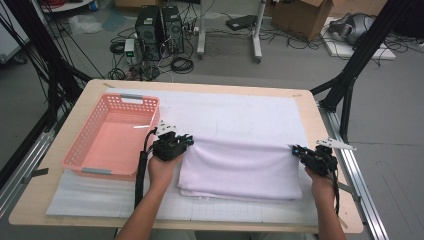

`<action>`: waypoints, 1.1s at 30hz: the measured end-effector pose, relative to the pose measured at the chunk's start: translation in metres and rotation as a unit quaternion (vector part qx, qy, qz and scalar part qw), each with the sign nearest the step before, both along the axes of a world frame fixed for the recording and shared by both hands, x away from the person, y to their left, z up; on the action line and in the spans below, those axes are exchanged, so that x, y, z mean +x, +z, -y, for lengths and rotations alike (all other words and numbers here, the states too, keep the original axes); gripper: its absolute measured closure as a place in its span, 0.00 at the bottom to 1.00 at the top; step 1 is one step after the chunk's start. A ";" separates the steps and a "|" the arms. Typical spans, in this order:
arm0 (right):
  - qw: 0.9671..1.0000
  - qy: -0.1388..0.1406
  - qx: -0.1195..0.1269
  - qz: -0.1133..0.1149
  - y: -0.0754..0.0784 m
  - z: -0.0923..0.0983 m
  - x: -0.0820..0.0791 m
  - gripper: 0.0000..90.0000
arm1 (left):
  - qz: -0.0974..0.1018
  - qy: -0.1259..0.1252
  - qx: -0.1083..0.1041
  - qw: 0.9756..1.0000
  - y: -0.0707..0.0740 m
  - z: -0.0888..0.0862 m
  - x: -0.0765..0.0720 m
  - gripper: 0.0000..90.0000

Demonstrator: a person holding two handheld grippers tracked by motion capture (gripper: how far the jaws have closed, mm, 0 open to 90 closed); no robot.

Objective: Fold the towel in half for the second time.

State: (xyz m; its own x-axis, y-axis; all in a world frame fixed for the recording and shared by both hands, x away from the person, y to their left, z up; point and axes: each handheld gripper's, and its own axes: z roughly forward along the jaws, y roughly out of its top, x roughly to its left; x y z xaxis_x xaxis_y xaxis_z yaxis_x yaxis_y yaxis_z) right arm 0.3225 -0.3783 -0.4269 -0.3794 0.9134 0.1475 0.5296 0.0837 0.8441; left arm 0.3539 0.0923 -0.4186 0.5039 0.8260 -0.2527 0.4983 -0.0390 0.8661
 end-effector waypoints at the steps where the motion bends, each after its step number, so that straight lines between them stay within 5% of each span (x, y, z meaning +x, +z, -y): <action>1: 1.000 -0.004 0.000 0.003 0.001 -0.001 0.002 0.91 | 0.000 0.001 -0.004 1.000 -0.001 0.000 0.002 0.87; 4: 1.000 -0.014 0.002 0.001 0.002 -0.004 0.009 0.90 | -0.016 0.004 -0.006 1.000 -0.005 0.001 0.003 0.83; 7: 1.000 -0.026 -0.006 -0.011 -0.001 -0.009 0.011 0.69 | -0.040 -0.006 -0.009 0.999 -0.008 0.001 -0.001 0.64; 10: 1.000 -0.019 0.009 -0.014 0.001 -0.007 0.007 0.59 | -0.022 -0.019 -0.013 0.999 -0.007 0.001 -0.012 0.58; 12: 1.000 -0.015 0.021 -0.010 0.004 -0.005 0.000 0.57 | -0.028 -0.031 -0.008 0.999 -0.008 0.001 -0.019 0.61; 15: 0.999 -0.002 0.031 -0.010 0.007 -0.001 -0.013 0.61 | -0.024 -0.046 -0.004 0.999 -0.010 0.000 -0.030 0.66; 22: 0.998 0.049 0.020 -0.031 0.002 0.000 -0.046 0.75 | -0.050 -0.075 0.019 0.996 -0.025 -0.006 -0.057 0.77; 29: 0.994 0.104 0.006 -0.045 0.000 -0.010 -0.078 0.82 | -0.055 -0.100 0.033 0.993 -0.030 -0.009 -0.080 0.78; 33: 0.990 0.127 -0.027 -0.063 -0.007 -0.016 -0.088 0.85 | -0.047 -0.111 0.047 0.992 -0.032 -0.008 -0.092 0.79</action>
State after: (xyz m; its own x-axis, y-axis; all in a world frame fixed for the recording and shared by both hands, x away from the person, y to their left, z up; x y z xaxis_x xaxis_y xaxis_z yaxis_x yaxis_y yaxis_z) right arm 0.2348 -0.3618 -0.4344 -0.5789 0.7992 0.1619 0.5873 0.2709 0.7627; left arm 0.2622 0.1006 -0.4503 0.6536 0.7196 -0.2346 0.5465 -0.2343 0.8041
